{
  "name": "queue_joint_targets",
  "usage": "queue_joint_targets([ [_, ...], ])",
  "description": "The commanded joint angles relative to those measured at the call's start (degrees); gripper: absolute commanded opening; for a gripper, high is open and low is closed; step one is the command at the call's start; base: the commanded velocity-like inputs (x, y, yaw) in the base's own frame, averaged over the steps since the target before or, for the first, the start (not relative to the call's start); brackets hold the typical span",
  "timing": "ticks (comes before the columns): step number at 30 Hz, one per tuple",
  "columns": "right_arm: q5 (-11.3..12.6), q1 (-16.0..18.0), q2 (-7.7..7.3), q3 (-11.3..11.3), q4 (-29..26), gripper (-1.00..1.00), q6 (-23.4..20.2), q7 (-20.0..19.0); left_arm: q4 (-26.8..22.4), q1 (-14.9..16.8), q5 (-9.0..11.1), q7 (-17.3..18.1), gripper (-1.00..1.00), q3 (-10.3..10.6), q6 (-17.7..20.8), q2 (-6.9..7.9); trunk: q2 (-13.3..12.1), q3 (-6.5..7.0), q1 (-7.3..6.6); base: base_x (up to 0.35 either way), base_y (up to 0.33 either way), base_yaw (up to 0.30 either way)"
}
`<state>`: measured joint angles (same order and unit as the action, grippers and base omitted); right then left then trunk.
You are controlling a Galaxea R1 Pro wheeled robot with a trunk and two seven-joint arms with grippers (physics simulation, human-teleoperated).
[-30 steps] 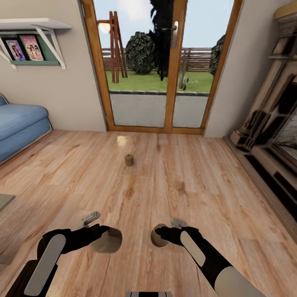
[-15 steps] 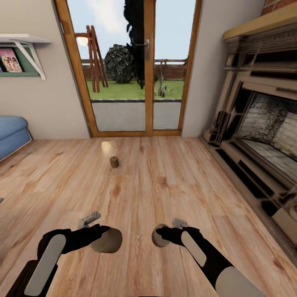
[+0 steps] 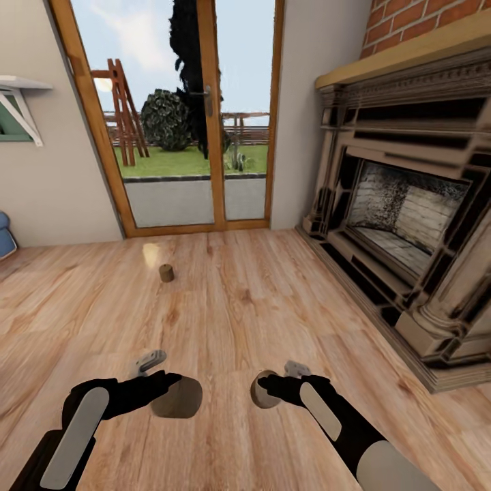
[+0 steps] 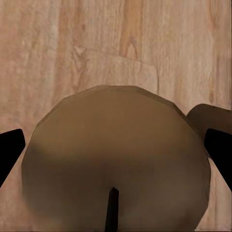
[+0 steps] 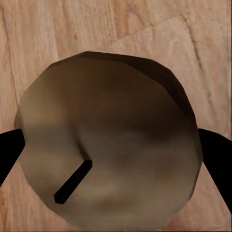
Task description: Place each of the two pumpkins and all three candles from the living room inside a cabinet in the living room (use any cabinet), then make sure every cabinet is closed, and position the cauldron so it is next to a table in the living room.
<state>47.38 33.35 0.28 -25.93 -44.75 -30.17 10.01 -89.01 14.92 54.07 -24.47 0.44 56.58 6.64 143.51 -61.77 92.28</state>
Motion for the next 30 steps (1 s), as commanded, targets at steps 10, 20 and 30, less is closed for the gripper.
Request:
queue_joint_targets([
  [10,0.7,0.05,-0.02,-0.17,-0.07,-1.0,-0.06,0.62,-0.02,0.02,0.7,-0.58,-1.0,0.41,0.03,0.04,-0.11,1.63,-0.29,-0.074,0.0,-0.248],
  [20,0.7,0.05,-0.5,-0.17,0.01,-1.0,-0.06,0.62,-0.02,0.02,0.69,-0.58,-1.0,0.96,0.02,0.04,-0.24,3.31,-0.55,-0.001,0.0,-0.248],
  [30,0.7,0.05,-0.75,-0.17,0.01,-1.0,0.0,0.71,-0.07,0.01,0.77,-0.44,-1.0,0.87,0.02,0.12,-0.24,2.71,-0.55,0.0,0.0,-0.23],
])
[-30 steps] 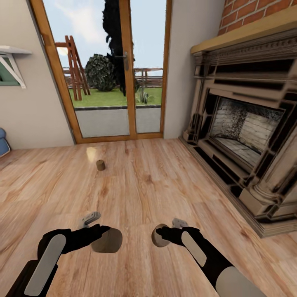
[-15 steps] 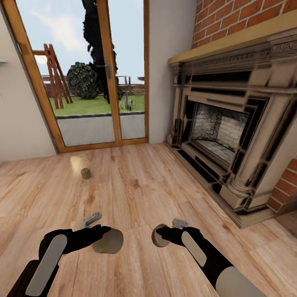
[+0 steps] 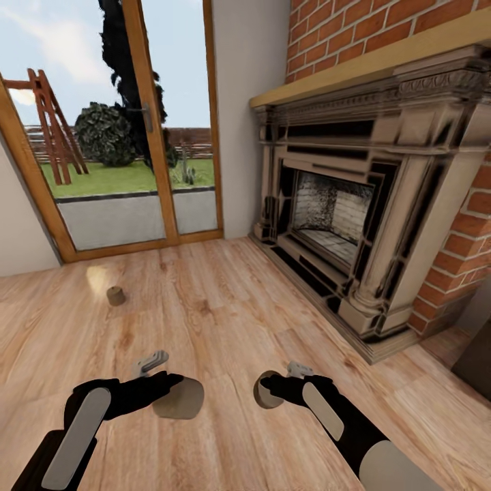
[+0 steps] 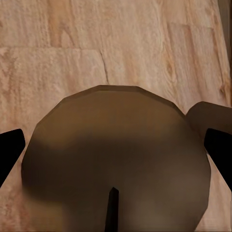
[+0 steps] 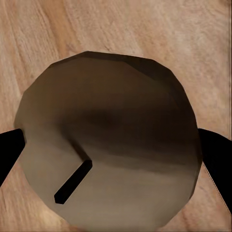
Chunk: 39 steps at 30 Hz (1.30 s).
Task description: Place each of the two pumpkins and all three candles from the living room inside a cabinet in the living room (use any cabinet), then make sure every cabinet is closed, and position the cauldron so it is next to a table in the living room.
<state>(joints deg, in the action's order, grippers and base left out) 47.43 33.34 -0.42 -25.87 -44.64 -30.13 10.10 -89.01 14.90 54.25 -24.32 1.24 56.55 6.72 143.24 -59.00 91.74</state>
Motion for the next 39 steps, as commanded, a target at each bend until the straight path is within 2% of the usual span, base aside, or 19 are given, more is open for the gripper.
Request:
queue_joint_targets([
  [1,0.64,0.05,-0.07,-0.24,-0.1,-1.0,-0.03,0.62,-0.05,0.0,0.6,-0.6,-1.0,0.07,0.05,0.05,0.03,-0.14,-0.01,0.0,0.0,-0.142],
  [10,0.07,0.05,-0.1,-0.35,-0.18,-1.0,0.27,0.53,-0.02,0.01,0.6,-0.62,-1.0,0.16,0.05,0.05,0.03,-0.3,-0.01,0.0,0.0,-0.025],
  [28,0.64,0.05,-0.1,-0.15,-0.18,-1.0,0.33,0.72,-0.02,-0.02,0.68,-0.56,-1.0,0.16,0.05,0.05,0.03,-0.1,-0.01,0.0,0.0,-0.002],
  [32,0.64,0.05,-0.1,-0.06,-0.12,-1.0,0.29,0.69,-0.02,0.0,0.68,-0.59,-1.0,0.22,0.05,0.05,0.03,-0.1,-0.01,0.0,0.0,-0.164],
  [39,0.64,0.05,-0.1,3.98,-0.1,-1.0,0.18,0.52,-0.02,0.0,0.69,-0.61,-1.0,0.25,0.06,0.05,0.03,-0.1,-0.01,0.0,0.0,-0.265],
])
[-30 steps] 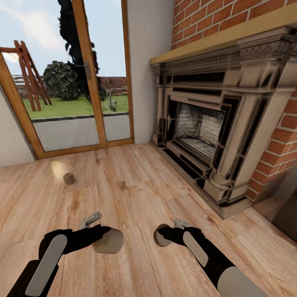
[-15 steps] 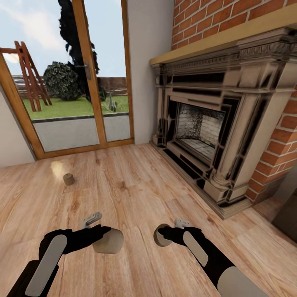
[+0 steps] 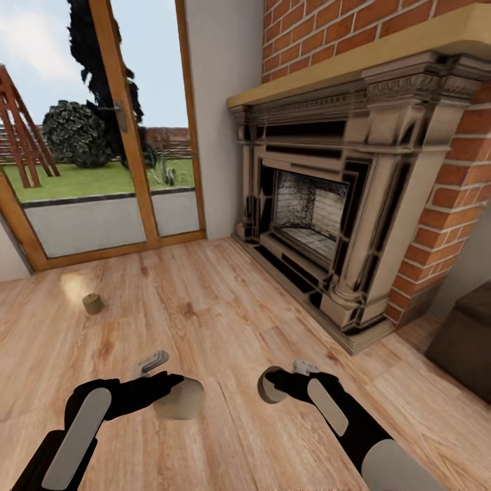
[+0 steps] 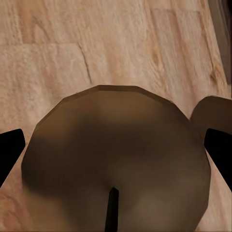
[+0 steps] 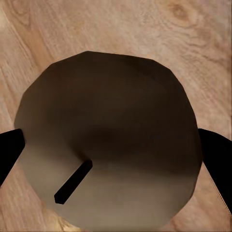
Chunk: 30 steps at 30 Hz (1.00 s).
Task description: Place each of the two pumpkins and all three candles from the living room inside a cabinet in the living room (use any cabinet), then make sure every cabinet is closed, and position the cauldron so it is next to a table in the living room.
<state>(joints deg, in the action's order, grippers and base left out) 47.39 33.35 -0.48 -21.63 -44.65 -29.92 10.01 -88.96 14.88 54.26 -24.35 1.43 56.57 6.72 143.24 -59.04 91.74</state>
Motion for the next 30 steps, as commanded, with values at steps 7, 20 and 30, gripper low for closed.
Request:
queue_joint_targets([
  [7,0.7,0.05,-0.12,0.39,-0.08,-1.0,-0.09,0.64,0.0,0.01,0.67,-0.5,-1.0,0.0,0.03,0.03,0.03,-0.06,-0.01,0.0,0.0,-0.279],
  [20,0.77,0.05,-1.26,0.86,0.0,-1.0,-0.27,0.66,-0.12,0.06,0.67,-0.44,-1.0,0.06,0.03,-0.04,-3.22,1.55,-1.83,0.0,0.0,-0.262],
  [30,0.81,0.05,-1.6,1.83,0.0,-1.0,-0.99,0.84,-0.08,0.06,0.64,-0.66,-1.0,0.36,0.03,-0.04,-7.23,2.57,-4.02,0.0,0.0,-0.172],
])
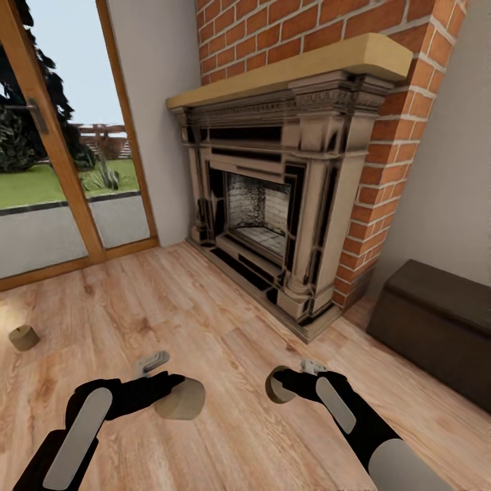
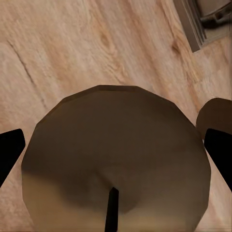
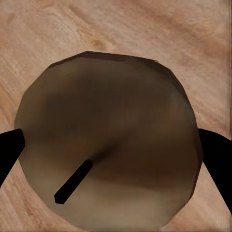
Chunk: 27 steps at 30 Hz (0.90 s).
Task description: Place each of the two pumpkins and all three candles from the living room inside a cabinet in the living room (use any cabinet), then make sure every cabinet is closed, and position the cauldron so it is next to a table in the living room.
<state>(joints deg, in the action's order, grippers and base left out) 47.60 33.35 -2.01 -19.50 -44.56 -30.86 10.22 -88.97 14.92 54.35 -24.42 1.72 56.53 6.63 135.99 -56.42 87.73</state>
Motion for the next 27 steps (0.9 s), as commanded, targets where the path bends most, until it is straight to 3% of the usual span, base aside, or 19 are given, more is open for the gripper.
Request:
queue_joint_targets([
  [1,0.61,0.04,-0.08,-0.19,-0.06,-1.0,-0.12,0.67,-0.03,0.02,0.51,-0.61,-1.0,0.15,0.07,0.04,-0.39,0.04,-0.24,0.0,0.0,-0.165],
  [8,0.62,0.04,-0.1,0.47,-0.01,-1.0,-1.89,0.92,0.21,0.1,0.35,-2.2,-1.0,0.35,0.07,0.04,-3.2,0.73,-1.77,0.0,0.0,-0.162],
  [12,0.57,0.04,-0.1,2.41,0.0,-1.0,-3.63,1.03,0.27,0.17,0.39,-7.01,-1.0,0.48,0.07,-0.09,-4.8,1.12,-2.65,0.0,0.0,-0.16],
  [16,0.51,0.04,-0.1,3.18,0.0,-1.0,-5.25,1.44,0.28,0.23,0.35,-11.31,-1.0,1.67,0.07,-2.02,-6.41,1.51,-3.53,0.0,0.0,-0.155],
  [20,0.5,0.04,-0.02,3.3,0.0,-1.0,-5.85,4.62,0.29,0.28,0.33,-14.76,-1.0,2.9,0.07,-3.08,-8.01,1.9,-4.41,0.0,0.0,-0.148],
  [27,0.49,0.04,0.15,3.41,-0.08,-1.0,-8.01,11.22,0.29,0.28,0.36,-16.2,-1.0,3.34,0.07,-3.47,-10.82,2.57,-5.95,0.0,0.0,-0.145],
])
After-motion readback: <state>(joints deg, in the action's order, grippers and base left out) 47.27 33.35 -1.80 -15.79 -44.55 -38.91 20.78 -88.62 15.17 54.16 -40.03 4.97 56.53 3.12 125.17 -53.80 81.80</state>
